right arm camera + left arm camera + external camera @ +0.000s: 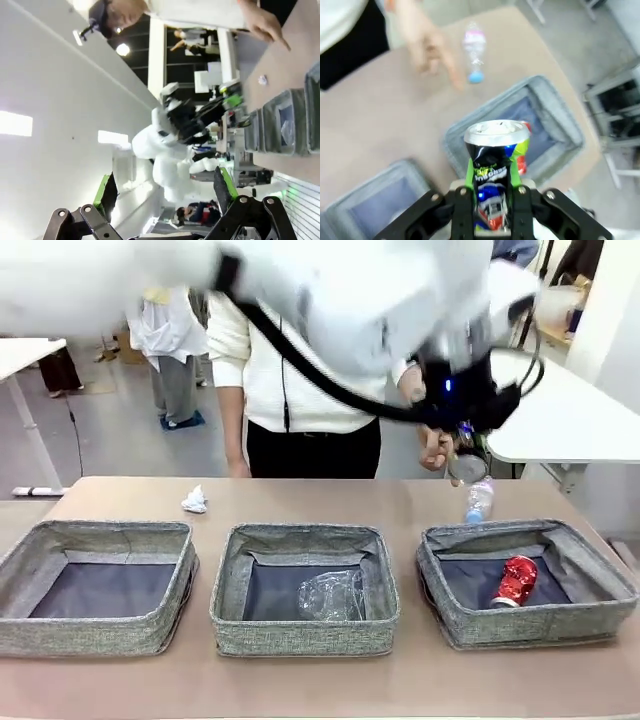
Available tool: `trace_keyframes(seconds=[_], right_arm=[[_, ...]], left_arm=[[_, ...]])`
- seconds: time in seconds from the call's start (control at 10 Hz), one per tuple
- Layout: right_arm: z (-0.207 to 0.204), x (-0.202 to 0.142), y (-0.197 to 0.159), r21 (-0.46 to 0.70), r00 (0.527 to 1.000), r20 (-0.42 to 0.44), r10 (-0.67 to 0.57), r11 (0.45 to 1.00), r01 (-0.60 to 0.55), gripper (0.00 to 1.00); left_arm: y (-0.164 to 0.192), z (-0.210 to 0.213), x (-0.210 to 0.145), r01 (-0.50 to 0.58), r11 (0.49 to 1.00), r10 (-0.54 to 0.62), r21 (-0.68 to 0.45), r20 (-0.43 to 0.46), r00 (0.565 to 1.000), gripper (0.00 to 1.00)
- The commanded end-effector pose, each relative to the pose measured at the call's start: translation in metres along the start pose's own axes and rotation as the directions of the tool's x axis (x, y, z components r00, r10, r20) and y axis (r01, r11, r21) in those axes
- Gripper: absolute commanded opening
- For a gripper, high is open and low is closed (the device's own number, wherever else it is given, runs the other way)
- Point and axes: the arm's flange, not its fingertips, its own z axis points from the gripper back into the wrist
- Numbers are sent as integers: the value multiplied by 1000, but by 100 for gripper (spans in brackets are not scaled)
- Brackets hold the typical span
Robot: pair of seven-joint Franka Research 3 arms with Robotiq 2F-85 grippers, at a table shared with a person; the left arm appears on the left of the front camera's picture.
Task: Sort the waste into the appropriate baskets.
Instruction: Place the picked waste into the Fabric basket indicated by the person.
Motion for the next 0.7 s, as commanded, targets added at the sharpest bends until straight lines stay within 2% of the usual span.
trace_keyframes(seconds=[0.0, 0.1, 0.2, 0.3, 0.6], right_arm=[[-63, 20, -22, -91, 990, -125, -66, 994, 55, 100], [-63, 20, -22, -91, 990, -125, -66, 994, 55, 100], [-63, 20, -22, -91, 990, -125, -66, 994, 55, 100], [-63, 20, -22, -91, 990, -125, -66, 994, 55, 100], [-63, 20, -22, -91, 990, -125, -66, 994, 55, 100]], left_arm=[[-21, -42, 32, 63, 992, -69, -105, -55, 996, 28], [-34, -66, 28, 102, 988, -115, -117, -108, 987, 28], [-41, -78, 25, 135, 988, -144, -70, -137, 980, 28], [-41, -81, 30, 158, 987, -160, -28, -121, 980, 28], [-42, -84, 33, 158, 987, -161, -34, -146, 976, 28]])
